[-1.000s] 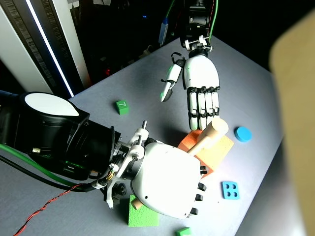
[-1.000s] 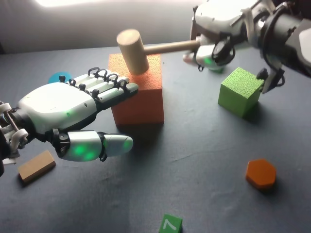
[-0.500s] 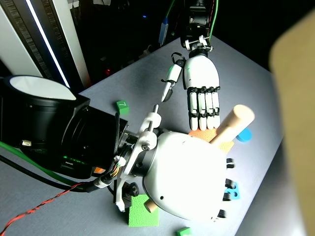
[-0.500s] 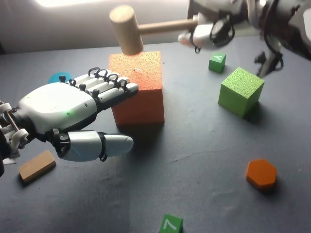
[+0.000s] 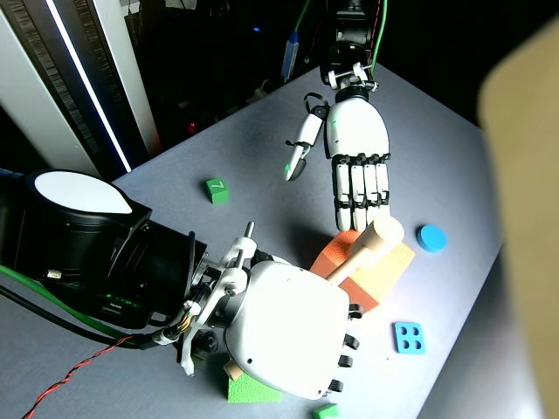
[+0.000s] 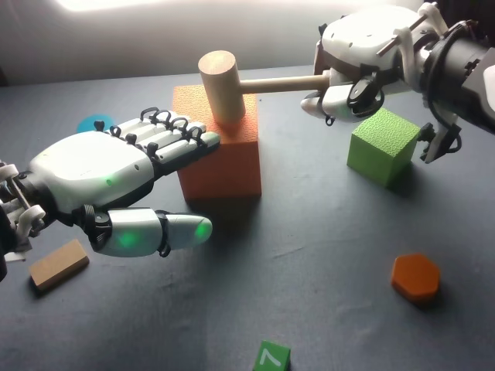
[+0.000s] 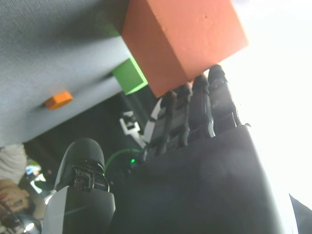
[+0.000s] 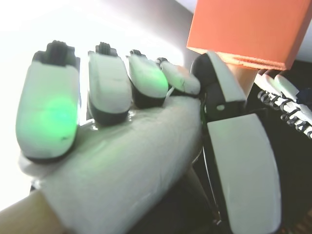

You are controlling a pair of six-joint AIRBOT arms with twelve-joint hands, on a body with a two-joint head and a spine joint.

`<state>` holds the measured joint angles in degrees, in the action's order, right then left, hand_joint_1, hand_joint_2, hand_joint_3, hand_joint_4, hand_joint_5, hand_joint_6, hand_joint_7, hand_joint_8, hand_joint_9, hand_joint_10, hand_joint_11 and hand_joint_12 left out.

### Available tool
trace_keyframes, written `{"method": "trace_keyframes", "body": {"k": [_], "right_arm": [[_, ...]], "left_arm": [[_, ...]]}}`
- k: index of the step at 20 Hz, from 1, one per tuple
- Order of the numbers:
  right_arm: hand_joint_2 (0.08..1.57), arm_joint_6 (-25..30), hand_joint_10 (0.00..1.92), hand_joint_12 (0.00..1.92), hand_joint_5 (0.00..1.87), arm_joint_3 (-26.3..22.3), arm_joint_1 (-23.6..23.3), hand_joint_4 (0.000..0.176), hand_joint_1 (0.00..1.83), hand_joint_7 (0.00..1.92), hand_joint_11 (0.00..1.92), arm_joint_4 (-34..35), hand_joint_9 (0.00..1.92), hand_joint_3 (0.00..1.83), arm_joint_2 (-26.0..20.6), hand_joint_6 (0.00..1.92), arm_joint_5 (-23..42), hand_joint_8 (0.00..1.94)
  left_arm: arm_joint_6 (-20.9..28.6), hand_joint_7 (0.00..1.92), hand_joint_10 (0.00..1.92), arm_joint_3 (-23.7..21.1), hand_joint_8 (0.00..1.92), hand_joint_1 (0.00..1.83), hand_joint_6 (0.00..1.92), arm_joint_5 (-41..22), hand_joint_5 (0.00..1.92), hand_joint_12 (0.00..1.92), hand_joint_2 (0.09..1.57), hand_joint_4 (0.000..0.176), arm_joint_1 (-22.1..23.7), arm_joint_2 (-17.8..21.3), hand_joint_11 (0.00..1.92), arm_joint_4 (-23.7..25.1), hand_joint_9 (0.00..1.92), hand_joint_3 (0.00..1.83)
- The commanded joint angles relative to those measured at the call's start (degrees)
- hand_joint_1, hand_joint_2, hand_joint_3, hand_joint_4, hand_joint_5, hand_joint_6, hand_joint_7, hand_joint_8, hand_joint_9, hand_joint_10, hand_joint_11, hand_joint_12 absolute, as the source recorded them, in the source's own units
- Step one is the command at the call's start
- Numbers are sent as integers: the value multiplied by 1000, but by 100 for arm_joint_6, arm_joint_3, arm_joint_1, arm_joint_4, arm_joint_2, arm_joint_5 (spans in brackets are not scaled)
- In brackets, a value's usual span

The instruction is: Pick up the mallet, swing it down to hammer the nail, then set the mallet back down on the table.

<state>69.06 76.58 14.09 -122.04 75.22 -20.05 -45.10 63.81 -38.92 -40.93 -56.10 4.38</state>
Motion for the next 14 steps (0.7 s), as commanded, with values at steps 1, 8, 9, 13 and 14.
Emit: {"method": "trace_keyframes", "body": {"k": [1, 8, 9, 13, 14], "right_arm": [[1416, -59, 1921, 1921, 1262, -46, -94, 29, 817, 1462, 1809, -231, 1602, 6, -115, 1921, -290, 1941], [1412, -54, 1921, 1921, 1277, -862, -435, 57, 844, 1466, 1817, -232, 1608, 0, -791, 1921, -273, 1941], [1410, -54, 1921, 1921, 1273, -1006, -443, 65, 846, 1471, 1812, -232, 1606, 0, -907, 1921, -241, 1941], [1410, -284, 1921, 1921, 1283, -1554, -273, 95, 863, 1468, 1807, -228, 1602, 0, -1306, 1921, -191, 1941], [1412, -359, 1921, 1921, 1286, -1723, -149, 101, 853, 1468, 1802, -238, 1601, 0, -1422, 1921, -187, 1941]], "left_arm": [[23, 28, 6, -6, 8, 0, 7, -399, 17, 0, 1263, 0, 30, -4, 0, 36, 15, 0], [26, 40, 5, -1, 6, 0, 4, -399, 27, 0, 1268, 0, 55, -4, 0, 36, 25, 1], [28, 37, 4, 4, 3, 0, 2, -399, 23, 0, 1266, 0, 63, -4, 0, 36, 24, 0], [34, 25, 0, 20, 0, 0, 0, -416, 19, 0, 1271, 0, 104, 0, 0, 36, 11, 2], [34, 15, 0, 21, 0, 0, 0, -417, 8, 0, 1270, 0, 124, 2, 0, 36, 1, 1]]}}
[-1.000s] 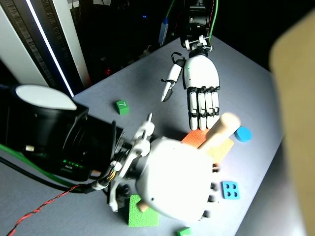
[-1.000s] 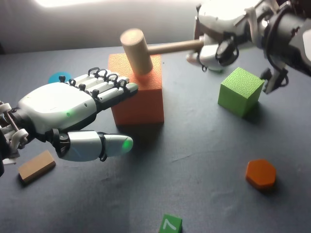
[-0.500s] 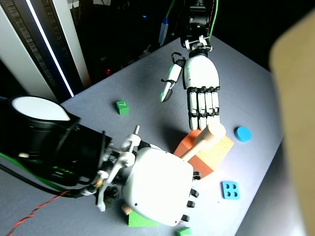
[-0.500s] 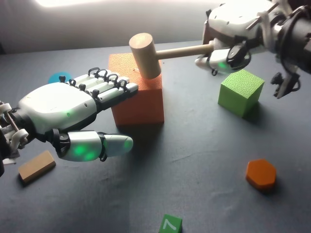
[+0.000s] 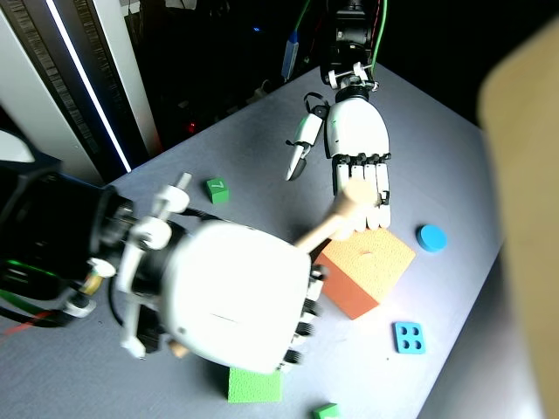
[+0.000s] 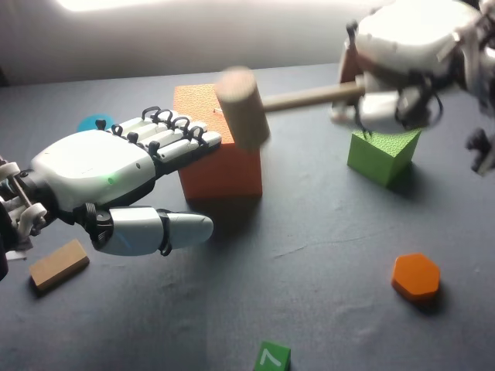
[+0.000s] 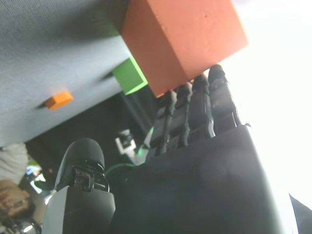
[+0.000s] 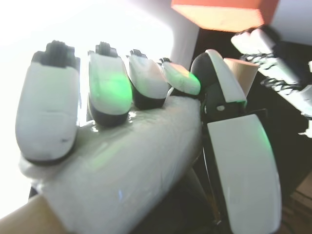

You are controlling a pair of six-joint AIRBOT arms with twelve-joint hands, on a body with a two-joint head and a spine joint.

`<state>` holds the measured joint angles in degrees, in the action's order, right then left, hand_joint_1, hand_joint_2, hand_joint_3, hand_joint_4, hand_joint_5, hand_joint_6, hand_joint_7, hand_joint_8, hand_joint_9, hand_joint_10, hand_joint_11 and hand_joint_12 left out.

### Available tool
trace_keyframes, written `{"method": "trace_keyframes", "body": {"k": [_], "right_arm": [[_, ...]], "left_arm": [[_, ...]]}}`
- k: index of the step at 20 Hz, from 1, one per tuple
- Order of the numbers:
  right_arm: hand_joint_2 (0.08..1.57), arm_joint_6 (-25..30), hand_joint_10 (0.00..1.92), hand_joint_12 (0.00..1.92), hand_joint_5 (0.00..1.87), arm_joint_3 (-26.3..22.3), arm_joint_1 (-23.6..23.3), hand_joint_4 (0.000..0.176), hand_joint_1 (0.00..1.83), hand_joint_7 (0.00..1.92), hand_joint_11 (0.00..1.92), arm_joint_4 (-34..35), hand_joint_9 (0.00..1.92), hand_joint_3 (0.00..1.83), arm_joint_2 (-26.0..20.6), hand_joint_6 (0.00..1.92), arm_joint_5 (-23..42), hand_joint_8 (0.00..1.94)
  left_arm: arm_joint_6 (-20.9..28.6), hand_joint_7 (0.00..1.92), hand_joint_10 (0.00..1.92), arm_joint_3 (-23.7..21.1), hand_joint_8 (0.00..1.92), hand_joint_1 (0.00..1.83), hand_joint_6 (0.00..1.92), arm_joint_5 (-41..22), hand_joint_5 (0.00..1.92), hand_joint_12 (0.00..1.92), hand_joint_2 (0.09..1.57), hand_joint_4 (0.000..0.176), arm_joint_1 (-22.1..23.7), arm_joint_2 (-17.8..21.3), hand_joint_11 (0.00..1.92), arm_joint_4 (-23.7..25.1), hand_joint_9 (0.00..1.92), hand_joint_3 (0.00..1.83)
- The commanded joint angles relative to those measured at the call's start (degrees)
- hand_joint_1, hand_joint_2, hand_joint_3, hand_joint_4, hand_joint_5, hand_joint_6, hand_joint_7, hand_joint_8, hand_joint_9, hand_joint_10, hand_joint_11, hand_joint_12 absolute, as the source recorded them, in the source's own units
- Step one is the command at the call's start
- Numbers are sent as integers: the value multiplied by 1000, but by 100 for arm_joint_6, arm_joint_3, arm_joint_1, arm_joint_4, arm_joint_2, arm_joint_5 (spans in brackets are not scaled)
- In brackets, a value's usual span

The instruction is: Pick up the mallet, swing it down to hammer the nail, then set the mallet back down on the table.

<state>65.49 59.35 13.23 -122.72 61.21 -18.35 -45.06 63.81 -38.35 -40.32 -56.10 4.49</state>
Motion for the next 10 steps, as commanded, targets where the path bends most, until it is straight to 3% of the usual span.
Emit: {"method": "trace_keyframes", "body": {"k": [1, 5, 9, 10], "right_arm": [[1416, 0, 1921, 1921, 1288, -69, -3, 107, 832, 1467, 1800, -199, 1600, 2, -69, 1921, -337, 1941], [1414, 313, 1921, 1921, 1273, -301, 436, 140, 851, 1467, 1801, -1126, 1600, 0, -155, 1921, -333, 1941], [1402, 378, 1921, 1921, 1282, -257, 690, 158, 880, 1464, 1799, -1579, 1597, 0, 53, 1921, -599, 1941], [1405, 481, 1921, 1921, 1280, -215, 750, 172, 879, 1466, 1799, -1766, 1596, 0, 135, 1921, -663, 1941]], "left_arm": [[30, 24, 4, 21, 4, 0, 3, -474, 15, 0, 1272, 0, 72, 4, 0, 25, 10, 2], [61, 28, 6, 27, 5, 0, 5, -484, 20, 0, 1267, 0, 106, 11, 0, 25, 18, 0], [73, 15, 0, 29, 0, 0, 0, -490, 7, 0, 1271, 0, 178, 85, 0, 25, 2, 1], [75, 17, 2, 29, 1, 0, 1, -490, 9, 0, 1268, 0, 194, 114, 0, 25, 5, 0]]}}
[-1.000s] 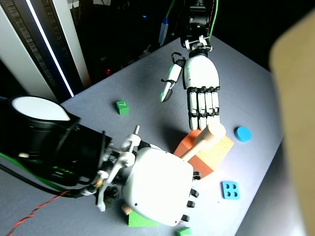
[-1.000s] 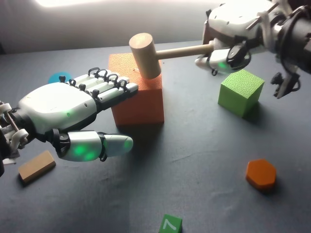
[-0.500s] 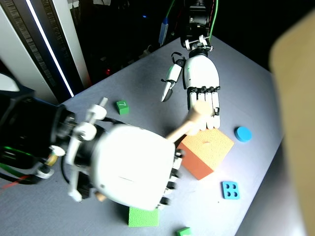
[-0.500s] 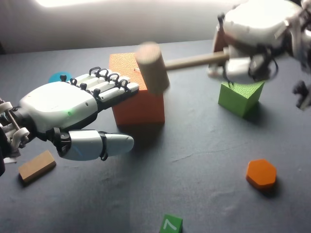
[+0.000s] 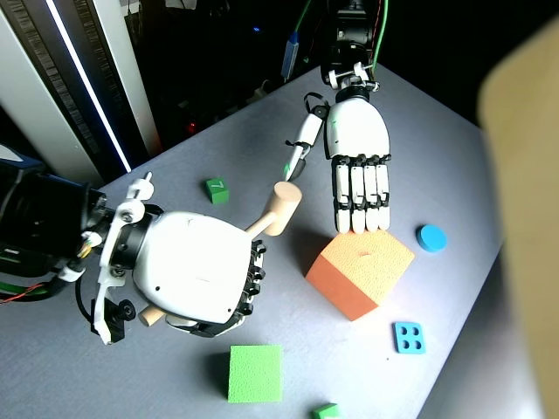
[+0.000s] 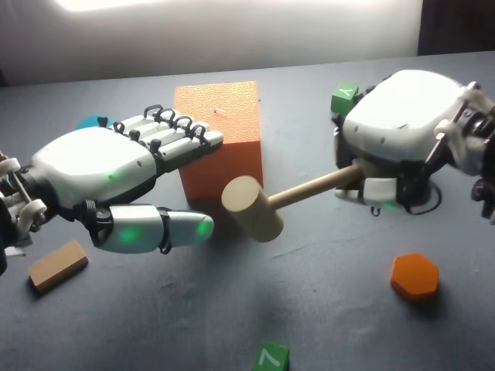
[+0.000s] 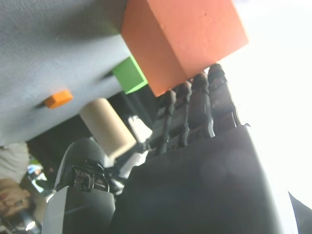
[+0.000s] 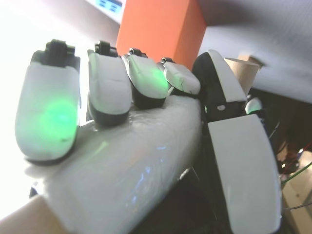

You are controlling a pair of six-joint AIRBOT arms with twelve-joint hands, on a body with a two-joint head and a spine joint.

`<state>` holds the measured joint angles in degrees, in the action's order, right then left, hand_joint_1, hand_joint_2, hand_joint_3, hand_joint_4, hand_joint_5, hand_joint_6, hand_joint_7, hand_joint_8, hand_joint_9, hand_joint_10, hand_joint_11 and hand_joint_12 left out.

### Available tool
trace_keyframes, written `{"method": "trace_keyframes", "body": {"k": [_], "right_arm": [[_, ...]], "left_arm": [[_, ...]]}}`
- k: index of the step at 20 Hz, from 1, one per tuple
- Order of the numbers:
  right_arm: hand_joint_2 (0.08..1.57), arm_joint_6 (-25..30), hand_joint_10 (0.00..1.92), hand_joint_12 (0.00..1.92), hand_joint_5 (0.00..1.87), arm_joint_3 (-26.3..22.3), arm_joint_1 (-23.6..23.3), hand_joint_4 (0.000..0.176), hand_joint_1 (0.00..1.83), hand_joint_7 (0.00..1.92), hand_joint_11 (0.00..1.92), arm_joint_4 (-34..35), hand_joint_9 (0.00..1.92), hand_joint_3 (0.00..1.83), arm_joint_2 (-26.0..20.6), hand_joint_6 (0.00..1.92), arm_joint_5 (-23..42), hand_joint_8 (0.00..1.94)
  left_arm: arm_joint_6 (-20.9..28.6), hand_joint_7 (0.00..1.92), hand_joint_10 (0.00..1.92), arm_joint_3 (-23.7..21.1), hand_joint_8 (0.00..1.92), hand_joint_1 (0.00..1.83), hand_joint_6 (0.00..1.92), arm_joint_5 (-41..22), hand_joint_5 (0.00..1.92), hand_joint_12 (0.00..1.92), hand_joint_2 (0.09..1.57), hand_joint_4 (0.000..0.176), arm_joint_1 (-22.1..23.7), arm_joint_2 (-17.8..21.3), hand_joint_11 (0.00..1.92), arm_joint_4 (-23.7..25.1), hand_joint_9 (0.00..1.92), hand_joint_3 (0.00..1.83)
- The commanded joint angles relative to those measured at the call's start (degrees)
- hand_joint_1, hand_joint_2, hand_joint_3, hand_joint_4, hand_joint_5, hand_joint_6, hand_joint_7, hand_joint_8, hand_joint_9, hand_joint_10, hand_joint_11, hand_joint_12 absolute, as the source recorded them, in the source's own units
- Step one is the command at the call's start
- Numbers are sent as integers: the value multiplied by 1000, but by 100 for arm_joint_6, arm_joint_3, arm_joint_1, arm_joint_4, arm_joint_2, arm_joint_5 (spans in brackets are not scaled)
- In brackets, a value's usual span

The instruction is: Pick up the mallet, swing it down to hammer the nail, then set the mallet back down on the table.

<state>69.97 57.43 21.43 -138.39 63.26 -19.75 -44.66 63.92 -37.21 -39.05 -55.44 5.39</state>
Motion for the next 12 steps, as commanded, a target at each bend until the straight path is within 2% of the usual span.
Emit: {"method": "trace_keyframes", "body": {"k": [1, 8, 12], "right_arm": [[1406, 46, 1921, 1921, 1270, 38, -24, 175, 873, 1463, 1796, -249, 1593, 0, 32, 1921, -551, 1941], [1414, 71, 1921, 1921, 1246, 495, 116, 176, 870, 1448, 1788, -257, 1576, 3, 691, 1921, -617, 1941], [1411, 139, 1921, 1921, 1254, 553, 294, 176, 845, 1453, 1794, -257, 1583, 2, 911, 1921, -731, 1941]], "left_arm": [[46, 18, 2, 16, 2, 0, 2, -604, 10, 0, 1267, 0, 85, 92, 0, -64, 6, 0], [98, 21, 2, -16, 1, 0, 0, -604, 7, 0, 1270, 0, 252, 330, 0, -64, 6, 0], [106, 13, 0, -92, 0, 0, 2, -593, 10, 0, 1267, 0, 427, 517, 0, -57, 0, 0]]}}
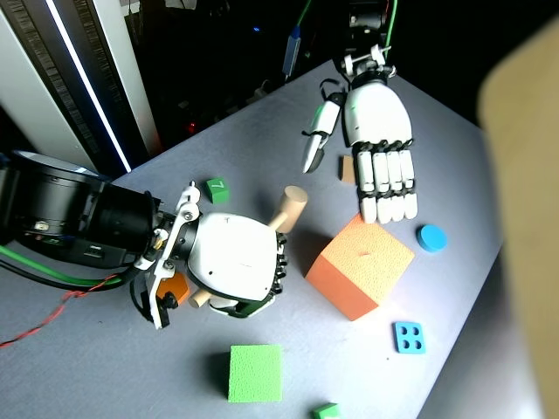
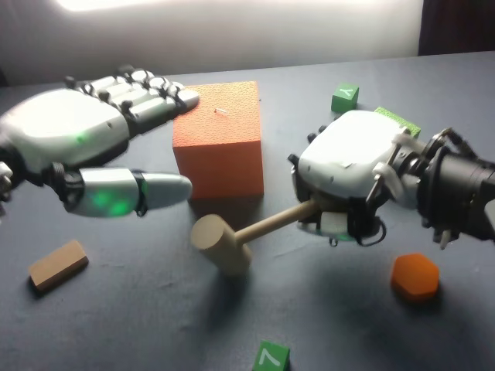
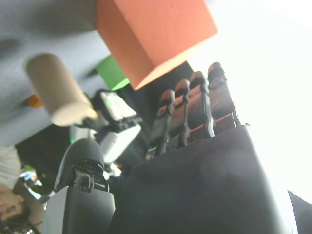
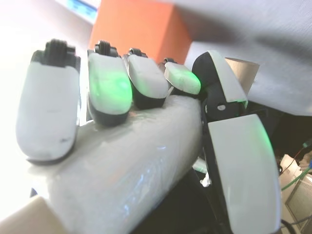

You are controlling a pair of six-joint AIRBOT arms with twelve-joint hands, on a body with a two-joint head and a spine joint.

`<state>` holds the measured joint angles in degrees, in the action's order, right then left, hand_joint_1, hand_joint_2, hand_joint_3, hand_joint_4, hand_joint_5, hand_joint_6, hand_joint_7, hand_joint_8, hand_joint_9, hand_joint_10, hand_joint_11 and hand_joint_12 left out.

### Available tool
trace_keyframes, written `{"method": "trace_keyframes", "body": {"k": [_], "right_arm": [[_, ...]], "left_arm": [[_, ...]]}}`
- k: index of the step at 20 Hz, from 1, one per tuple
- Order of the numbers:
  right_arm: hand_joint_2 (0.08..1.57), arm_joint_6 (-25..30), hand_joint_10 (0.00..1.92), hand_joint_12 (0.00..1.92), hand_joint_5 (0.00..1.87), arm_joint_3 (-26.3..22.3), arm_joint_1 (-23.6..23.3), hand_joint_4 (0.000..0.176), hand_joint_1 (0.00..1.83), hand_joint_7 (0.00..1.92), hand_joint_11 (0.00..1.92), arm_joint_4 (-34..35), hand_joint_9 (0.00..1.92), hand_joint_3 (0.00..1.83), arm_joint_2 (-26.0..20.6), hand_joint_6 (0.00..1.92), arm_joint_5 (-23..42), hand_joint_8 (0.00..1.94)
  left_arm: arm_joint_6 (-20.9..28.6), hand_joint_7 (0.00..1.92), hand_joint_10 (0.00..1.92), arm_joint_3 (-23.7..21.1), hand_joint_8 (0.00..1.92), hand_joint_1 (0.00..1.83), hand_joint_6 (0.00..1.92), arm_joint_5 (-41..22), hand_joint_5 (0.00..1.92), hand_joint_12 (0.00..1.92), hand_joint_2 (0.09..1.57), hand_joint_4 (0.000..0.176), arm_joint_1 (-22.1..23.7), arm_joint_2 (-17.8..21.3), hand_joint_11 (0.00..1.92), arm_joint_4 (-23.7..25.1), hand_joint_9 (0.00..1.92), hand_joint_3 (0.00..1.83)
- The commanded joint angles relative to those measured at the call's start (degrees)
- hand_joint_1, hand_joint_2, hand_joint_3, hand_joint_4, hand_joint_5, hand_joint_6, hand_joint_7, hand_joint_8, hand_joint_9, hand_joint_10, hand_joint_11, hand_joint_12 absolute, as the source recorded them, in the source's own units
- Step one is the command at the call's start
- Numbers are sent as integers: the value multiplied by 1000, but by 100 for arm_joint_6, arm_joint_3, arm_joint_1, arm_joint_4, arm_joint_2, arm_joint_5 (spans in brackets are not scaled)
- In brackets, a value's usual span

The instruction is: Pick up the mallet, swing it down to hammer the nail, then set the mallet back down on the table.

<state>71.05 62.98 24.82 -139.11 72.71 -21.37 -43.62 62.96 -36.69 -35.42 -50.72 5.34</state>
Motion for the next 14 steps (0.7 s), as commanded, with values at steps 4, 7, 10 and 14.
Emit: {"method": "trace_keyframes", "body": {"k": [4, 7, 10, 14], "right_arm": [[1415, 379, 1921, 1921, 1257, 71, 97, 176, 837, 1444, 1792, -575, 1577, 4, 39, 1921, -657, 1941], [1422, 666, 1921, 1921, 1262, 194, 226, 176, 800, 1452, 1794, -913, 1584, 4, 97, 1921, -600, 1941], [1415, 743, 1921, 1921, 1270, 265, 300, 176, 815, 1467, 1805, -995, 1596, 0, 141, 1921, -550, 1941], [1412, 755, 1921, 1921, 1249, 291, 372, 176, 829, 1461, 1808, -1122, 1599, 0, 162, 1921, -558, 1941]], "left_arm": [[390, 25, 6, -7, 8, 0, 6, -403, 18, 0, 1262, 0, 313, 178, 0, 459, 16, 0], [397, 34, 6, -4, 9, 0, 7, -399, 25, 0, 1282, 0, 487, 205, 0, 521, 21, 6], [426, 24, 0, -28, 3, 0, 2, -336, 16, 0, 1277, 0, 620, 219, 0, 615, 10, 2], [714, 29, 2, -76, 4, 0, 7, -143, 30, 0, 1268, 0, 773, 269, 0, 1014, 11, 0]]}}
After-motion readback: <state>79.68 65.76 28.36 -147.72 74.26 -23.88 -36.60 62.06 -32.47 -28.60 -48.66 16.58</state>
